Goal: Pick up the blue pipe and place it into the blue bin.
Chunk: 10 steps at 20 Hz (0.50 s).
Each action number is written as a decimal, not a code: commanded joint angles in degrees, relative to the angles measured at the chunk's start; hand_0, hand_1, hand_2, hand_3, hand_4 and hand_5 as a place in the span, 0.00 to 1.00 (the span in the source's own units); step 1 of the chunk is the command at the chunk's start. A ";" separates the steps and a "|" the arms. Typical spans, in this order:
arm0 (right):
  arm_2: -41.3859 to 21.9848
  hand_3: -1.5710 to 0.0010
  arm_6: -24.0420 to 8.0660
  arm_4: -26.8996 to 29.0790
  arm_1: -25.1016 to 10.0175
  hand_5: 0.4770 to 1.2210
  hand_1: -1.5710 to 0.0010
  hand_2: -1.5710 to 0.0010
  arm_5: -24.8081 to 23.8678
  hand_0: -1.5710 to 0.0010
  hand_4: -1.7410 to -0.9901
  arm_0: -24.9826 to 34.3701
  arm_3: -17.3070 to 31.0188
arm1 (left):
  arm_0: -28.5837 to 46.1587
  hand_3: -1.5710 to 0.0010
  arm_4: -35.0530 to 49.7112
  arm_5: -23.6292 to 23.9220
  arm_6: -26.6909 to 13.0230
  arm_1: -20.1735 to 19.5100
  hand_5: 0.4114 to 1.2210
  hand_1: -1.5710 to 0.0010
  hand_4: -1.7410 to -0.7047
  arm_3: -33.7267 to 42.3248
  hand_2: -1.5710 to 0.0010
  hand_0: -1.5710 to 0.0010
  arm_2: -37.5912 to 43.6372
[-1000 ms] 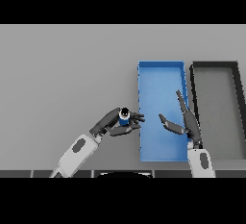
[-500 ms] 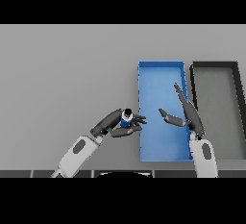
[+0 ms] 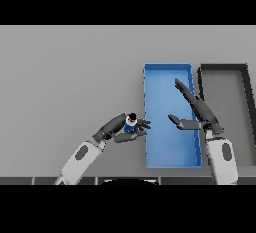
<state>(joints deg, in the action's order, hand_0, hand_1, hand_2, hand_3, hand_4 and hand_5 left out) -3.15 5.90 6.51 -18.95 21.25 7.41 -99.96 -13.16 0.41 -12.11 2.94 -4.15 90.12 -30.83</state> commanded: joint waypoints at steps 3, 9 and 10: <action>-2.14 1.00 -5.94 4.41 -3.66 0.10 1.00 1.00 4.69 1.00 0.74 2.08 -5.59 | 0.47 0.00 -0.90 -0.03 0.41 0.39 1.00 0.00 0.26 0.90 0.00 0.00 0.14; -7.74 1.00 -11.15 7.24 -6.05 0.06 1.00 1.00 9.59 1.00 0.65 7.32 -11.46 | 0.53 0.00 -1.61 -1.63 0.22 0.47 1.00 0.00 0.26 1.35 0.00 0.00 1.33; -8.13 1.00 -12.08 8.17 -6.42 0.06 1.00 1.00 10.18 1.00 0.65 7.79 -11.93 | 0.20 0.00 -2.08 -1.55 -0.24 0.86 1.00 0.00 0.26 0.91 0.00 0.00 1.48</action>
<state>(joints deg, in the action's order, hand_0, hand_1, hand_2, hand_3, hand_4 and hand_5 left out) -11.29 -6.14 14.69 -25.38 31.44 15.22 -111.91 -12.98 -1.74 -13.73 2.64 -3.28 91.02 -29.36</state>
